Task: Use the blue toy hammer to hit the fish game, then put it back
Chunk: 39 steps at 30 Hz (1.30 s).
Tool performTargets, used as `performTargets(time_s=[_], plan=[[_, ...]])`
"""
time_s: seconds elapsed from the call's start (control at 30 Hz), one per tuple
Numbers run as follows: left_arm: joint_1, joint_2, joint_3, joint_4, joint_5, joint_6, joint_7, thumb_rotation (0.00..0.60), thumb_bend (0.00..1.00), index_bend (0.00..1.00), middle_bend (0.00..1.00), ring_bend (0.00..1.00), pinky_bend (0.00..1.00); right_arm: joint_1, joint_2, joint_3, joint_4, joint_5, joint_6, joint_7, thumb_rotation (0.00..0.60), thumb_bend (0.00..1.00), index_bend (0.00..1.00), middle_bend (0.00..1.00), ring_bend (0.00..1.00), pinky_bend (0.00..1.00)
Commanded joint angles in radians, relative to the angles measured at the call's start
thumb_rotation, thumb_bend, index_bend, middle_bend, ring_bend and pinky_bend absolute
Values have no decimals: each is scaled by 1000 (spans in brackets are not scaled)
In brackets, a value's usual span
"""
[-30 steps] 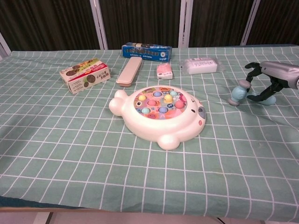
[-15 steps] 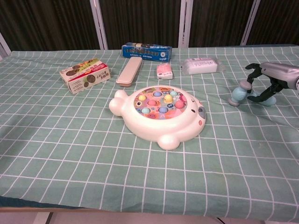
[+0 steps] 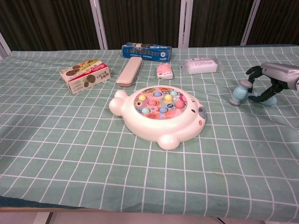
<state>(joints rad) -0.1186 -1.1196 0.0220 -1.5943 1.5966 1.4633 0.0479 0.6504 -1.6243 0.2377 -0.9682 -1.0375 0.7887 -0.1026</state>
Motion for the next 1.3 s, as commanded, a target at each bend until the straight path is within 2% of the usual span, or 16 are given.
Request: performTargets(time_s=[0.03, 0.2, 0.33, 0.47, 1.0, 1.3], plan=[[-1, 0, -1, 0, -1, -1, 0, 600, 414, 0, 0, 0, 59, 1, -3, 1, 4, 5, -2, -5, 600, 521, 758, 297, 190, 170], [-1, -1, -1, -1, -1, -1, 2, 600, 415, 0, 0, 0, 60, 4, -7, 1, 7, 15, -5, -22, 600, 526, 778, 437, 399, 371], [-1, -1, 0, 0, 0, -2, 1, 600, 415, 0, 0, 0, 60, 6, -13, 2, 9, 27, -4, -42, 600, 526, 807, 528, 519, 493], [-1, -1, -1, 0, 0, -2, 1, 600, 414, 0, 0, 0, 60, 7, -20, 3, 12, 39, 0, -64, 600, 527, 860, 570, 597, 584], [-1, 0, 0, -1, -1, -3, 1, 600, 416, 0, 0, 0, 60, 13, -55, 5, 44, 53, 17, -107, 600, 525, 969, 673, 713, 725], [-1, 2, -1, 0, -4, -5, -2, 600, 416, 0, 0, 0, 59, 21, -72, 3, 71, 55, 9, -126, 600, 526, 981, 692, 742, 749]])
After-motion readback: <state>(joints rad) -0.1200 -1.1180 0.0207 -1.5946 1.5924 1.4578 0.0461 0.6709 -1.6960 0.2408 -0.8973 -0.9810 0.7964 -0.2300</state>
